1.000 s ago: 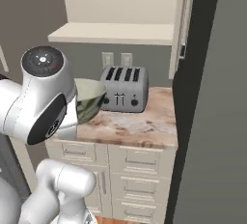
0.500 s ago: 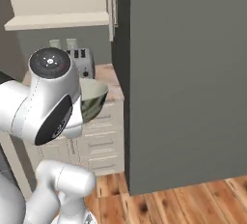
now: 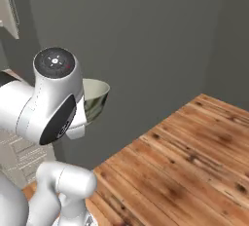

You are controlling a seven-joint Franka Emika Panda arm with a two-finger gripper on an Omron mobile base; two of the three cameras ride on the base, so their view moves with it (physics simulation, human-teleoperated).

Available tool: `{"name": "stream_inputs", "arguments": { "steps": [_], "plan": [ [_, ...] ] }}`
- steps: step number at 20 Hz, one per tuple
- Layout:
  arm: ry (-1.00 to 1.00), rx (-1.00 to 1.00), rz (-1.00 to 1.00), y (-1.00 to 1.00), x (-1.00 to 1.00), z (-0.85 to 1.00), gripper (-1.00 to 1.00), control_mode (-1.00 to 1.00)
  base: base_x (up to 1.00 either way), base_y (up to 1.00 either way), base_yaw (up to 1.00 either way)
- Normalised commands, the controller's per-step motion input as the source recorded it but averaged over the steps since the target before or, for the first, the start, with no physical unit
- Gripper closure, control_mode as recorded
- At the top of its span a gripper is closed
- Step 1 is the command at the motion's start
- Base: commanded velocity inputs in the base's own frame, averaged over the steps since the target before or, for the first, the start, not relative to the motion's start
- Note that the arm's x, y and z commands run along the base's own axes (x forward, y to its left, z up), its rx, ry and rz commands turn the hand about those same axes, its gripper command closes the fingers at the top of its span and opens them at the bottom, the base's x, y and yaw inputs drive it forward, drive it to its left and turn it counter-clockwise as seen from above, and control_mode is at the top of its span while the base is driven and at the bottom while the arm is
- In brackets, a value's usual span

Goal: Pick up the bowls from the cabinet and place each bowl in front of a stool on the dining counter.

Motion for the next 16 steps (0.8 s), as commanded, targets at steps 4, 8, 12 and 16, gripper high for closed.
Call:
{"name": "stream_inputs", "arguments": {
  "steps": [4, 8, 12, 16],
  "plan": [
    [0.0, 0.0, 0.0, 0.0, 0.0, 0.0, 1.0, 1.0, 0.0, 0.0, -0.99],
    [0.0, 0.0, 0.0, 0.0, 0.0, 0.0, 1.0, 1.0, 0.24, 0.22, -0.84],
    [0.0, 0.0, 0.0, 0.0, 0.0, 0.0, 1.0, 1.0, 0.48, 0.43, -0.78],
    [0.0, 0.0, 0.0, 0.0, 0.0, 0.0, 1.0, 1.0, 0.64, 0.69, -0.72]
  ]
}}
